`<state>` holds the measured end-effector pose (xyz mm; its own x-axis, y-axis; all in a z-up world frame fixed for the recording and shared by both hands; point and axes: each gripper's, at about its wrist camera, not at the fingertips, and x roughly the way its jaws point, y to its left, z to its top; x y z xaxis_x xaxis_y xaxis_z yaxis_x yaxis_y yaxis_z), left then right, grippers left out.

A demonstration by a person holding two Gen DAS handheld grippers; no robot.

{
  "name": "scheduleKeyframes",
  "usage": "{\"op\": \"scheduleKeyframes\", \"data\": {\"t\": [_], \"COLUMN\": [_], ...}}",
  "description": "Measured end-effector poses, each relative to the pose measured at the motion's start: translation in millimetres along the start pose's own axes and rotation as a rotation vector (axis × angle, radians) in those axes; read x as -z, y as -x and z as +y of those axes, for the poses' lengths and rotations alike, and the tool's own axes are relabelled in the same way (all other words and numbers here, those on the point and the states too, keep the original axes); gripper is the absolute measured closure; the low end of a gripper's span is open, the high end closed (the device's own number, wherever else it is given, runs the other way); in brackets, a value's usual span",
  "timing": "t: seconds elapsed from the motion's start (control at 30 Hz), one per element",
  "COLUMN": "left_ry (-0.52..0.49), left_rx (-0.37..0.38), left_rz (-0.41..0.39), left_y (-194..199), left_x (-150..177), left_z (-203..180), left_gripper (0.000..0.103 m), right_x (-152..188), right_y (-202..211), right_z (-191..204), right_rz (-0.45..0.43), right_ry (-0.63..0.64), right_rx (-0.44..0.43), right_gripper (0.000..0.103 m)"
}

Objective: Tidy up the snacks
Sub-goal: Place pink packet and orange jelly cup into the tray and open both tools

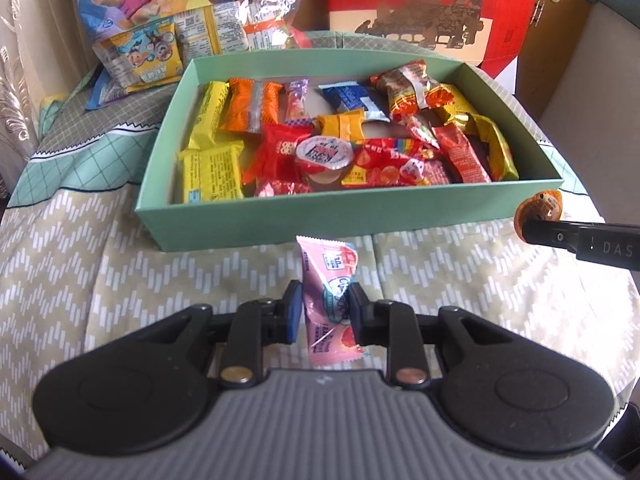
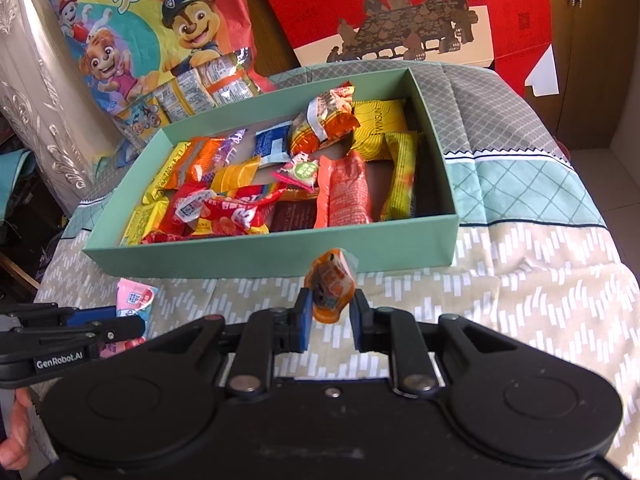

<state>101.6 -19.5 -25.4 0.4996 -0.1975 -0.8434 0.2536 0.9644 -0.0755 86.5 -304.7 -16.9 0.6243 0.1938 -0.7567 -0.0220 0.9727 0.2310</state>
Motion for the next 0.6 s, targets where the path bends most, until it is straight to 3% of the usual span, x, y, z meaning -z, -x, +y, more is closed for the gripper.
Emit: {"op": "scheduleKeyframes", "data": {"t": [0.27,0.6], "left_ry": [-0.023,-0.043], "left_rx": [0.029,0.054], "left_rz": [-0.082,-0.066], "left_y": [14,-39], "left_x": [-38,-101], "left_z": [-11,-33], "left_gripper": [0.079,0.079], "right_x": [-28,-71], "right_y": [11,-20], "right_z": [-5,-25], "right_rz": [-0.054,-0.056], "right_ry": [-0.014,-0.059], "right_rx": [-0.028,-0.002], "right_gripper": [0.084,0.084]}}
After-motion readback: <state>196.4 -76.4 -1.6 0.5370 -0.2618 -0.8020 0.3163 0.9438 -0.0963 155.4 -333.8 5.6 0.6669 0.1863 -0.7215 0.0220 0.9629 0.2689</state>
